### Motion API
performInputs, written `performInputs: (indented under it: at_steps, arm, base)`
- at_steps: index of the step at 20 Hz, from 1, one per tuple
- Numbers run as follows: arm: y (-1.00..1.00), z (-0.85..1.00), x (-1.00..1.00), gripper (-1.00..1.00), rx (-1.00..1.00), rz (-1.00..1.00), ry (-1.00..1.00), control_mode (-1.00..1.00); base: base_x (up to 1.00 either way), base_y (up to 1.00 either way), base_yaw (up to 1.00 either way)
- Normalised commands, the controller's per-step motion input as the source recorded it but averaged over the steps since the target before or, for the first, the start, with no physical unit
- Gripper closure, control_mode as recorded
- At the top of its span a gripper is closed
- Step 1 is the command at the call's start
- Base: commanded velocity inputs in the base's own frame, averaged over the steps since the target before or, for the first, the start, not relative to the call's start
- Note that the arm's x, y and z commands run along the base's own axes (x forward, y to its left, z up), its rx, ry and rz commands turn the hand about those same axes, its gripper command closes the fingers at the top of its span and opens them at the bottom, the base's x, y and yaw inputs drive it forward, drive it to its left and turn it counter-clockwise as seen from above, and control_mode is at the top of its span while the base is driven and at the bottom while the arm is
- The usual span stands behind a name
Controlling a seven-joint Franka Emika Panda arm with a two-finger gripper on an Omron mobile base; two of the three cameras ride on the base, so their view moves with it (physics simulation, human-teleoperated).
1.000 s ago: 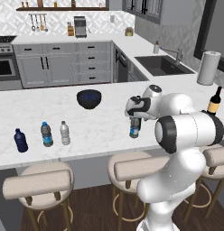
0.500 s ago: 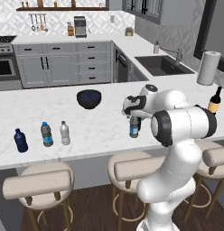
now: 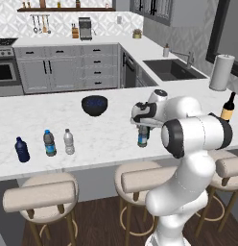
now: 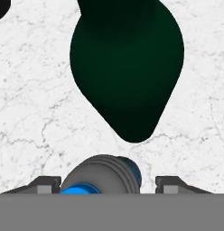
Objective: Move the plastic bottles in the middle to the plastics group, and the glass bottles in the middle to the glass group.
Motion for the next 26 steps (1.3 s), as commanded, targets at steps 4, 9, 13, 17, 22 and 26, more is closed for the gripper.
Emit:
performInputs:
  at_steps: [4, 9, 13, 17, 22, 26]
  arm:
    - [0.00, -0.08, -0.09, 1.00, 0.00, 0.00, 0.02, -1.00]
    - [0.09, 0.22, -0.19, 1.00, 0.00, 0.00, 0.00, -1.00]
    - [0.50, 0.41, -0.49, 1.00, 0.04, 0.00, 0.00, -1.00]
    - [0.72, 0.31, -0.36, 1.00, 0.08, 0.00, 0.00, -1.00]
    - [0.88, 0.15, -0.16, 1.00, 0.09, 0.00, 0.00, -1.00]
    - [0.89, 0.16, 0.07, 1.00, 0.10, 0.00, 0.00, -1.00]
  base:
    - [0.00, 0.00, 0.00]
    - [0.00, 0.00, 0.00]
    - [0.00, 0.00, 0.00]
    - [0.00, 0.00, 0.00]
    - [0.00, 0.00, 0.00]
    - [0.00, 0.00, 0.00]
